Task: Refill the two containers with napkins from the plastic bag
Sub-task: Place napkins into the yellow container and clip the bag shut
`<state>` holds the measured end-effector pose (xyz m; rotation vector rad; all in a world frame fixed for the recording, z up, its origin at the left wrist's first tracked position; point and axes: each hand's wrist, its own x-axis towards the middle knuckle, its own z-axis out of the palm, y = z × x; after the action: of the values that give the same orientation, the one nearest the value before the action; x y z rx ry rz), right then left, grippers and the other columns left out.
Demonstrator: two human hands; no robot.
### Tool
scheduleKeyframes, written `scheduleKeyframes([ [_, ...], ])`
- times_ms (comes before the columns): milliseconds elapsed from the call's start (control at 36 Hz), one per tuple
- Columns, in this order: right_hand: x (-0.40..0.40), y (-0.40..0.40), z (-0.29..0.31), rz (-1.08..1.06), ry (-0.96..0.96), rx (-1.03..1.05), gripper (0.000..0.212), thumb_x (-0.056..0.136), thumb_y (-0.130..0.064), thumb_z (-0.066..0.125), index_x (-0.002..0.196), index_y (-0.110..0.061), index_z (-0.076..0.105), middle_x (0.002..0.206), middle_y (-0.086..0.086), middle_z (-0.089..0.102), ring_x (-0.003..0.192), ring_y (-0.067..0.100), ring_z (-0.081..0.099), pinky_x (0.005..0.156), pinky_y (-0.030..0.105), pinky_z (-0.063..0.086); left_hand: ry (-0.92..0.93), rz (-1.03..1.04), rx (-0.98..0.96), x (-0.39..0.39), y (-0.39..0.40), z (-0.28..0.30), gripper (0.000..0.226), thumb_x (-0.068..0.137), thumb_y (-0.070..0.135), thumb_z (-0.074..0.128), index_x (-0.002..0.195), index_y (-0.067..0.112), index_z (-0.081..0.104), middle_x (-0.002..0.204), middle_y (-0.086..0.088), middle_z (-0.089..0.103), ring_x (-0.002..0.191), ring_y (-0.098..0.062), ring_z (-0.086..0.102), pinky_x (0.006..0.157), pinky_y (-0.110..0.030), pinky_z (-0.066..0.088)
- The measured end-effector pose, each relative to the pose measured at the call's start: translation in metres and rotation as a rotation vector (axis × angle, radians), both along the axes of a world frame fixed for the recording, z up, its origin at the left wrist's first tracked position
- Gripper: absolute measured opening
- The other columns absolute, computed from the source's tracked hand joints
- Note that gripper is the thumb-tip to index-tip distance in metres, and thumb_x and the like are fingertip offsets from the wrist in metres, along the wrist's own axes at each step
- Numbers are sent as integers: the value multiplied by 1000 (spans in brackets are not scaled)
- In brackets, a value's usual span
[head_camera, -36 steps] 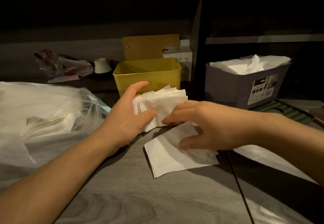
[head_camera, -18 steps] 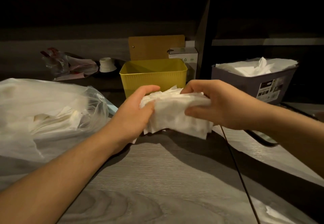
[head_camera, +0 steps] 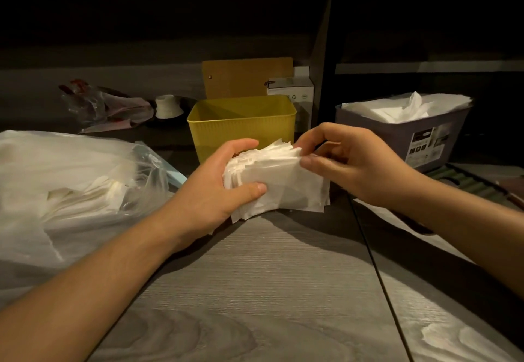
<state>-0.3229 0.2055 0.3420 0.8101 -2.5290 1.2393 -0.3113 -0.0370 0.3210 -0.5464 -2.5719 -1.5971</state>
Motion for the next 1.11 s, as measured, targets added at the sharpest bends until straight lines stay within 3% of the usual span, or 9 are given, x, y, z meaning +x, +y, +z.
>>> scheduleKeyframes([
  [194,-3,1,5,131,-197,-70,28,87,-29,73,114,-35,69,118,-10,63,105,13,66,91,34,58,1,1,8,0,1,0,62,86,23,77,139,40,49,120,19,62,104,0,64,90,-29,58],
  [278,-4,0,6,140,-162,79,24,85,-35,74,107,-44,68,116,-17,54,110,2,56,92,25,54,16,2,-3,0,1,0,62,87,21,75,140,37,48,122,18,61,105,2,63,90,-25,57],
  [333,-4,-3,6,112,-139,122,18,86,-35,74,100,-43,67,114,-19,51,107,2,54,91,27,55,22,1,-13,0,1,0,63,88,19,75,141,37,47,123,20,59,104,4,62,87,-20,56],
  [528,-4,-9,8,22,-159,76,14,93,-45,62,102,-39,71,106,-12,63,95,7,63,83,28,56,26,-18,-47,1,1,1,63,89,14,74,139,39,46,119,19,59,99,5,61,79,-18,56],
  [611,-4,-8,8,-30,-115,5,13,97,-35,60,99,-34,73,98,-16,70,92,0,64,79,21,54,18,-17,-51,1,2,2,65,87,12,75,139,39,46,116,17,61,97,0,63,83,-25,59],
  [750,-5,-3,11,-61,13,82,11,92,-36,65,103,-34,68,88,-3,67,81,16,64,73,35,57,6,-25,-43,2,2,3,68,86,9,76,141,37,45,117,16,61,98,-1,63,86,-27,58],
  [861,-1,-5,12,-27,13,199,25,87,-39,70,111,-33,66,85,-10,64,79,5,61,71,16,50,8,-26,-46,2,2,2,69,86,8,76,141,36,45,118,17,60,100,3,62,86,-21,56],
  [944,0,-6,12,-67,32,265,27,87,-42,70,113,-34,66,85,-9,67,84,5,62,75,12,48,7,-28,-62,2,1,2,71,85,11,77,142,38,44,119,19,59,101,4,61,88,-21,56],
  [1111,2,-10,16,-107,-18,236,23,93,-48,60,110,-36,67,65,-8,68,53,5,56,52,22,45,12,-19,-86,1,1,2,71,86,14,77,143,39,43,121,19,58,101,3,61,88,-24,57],
])
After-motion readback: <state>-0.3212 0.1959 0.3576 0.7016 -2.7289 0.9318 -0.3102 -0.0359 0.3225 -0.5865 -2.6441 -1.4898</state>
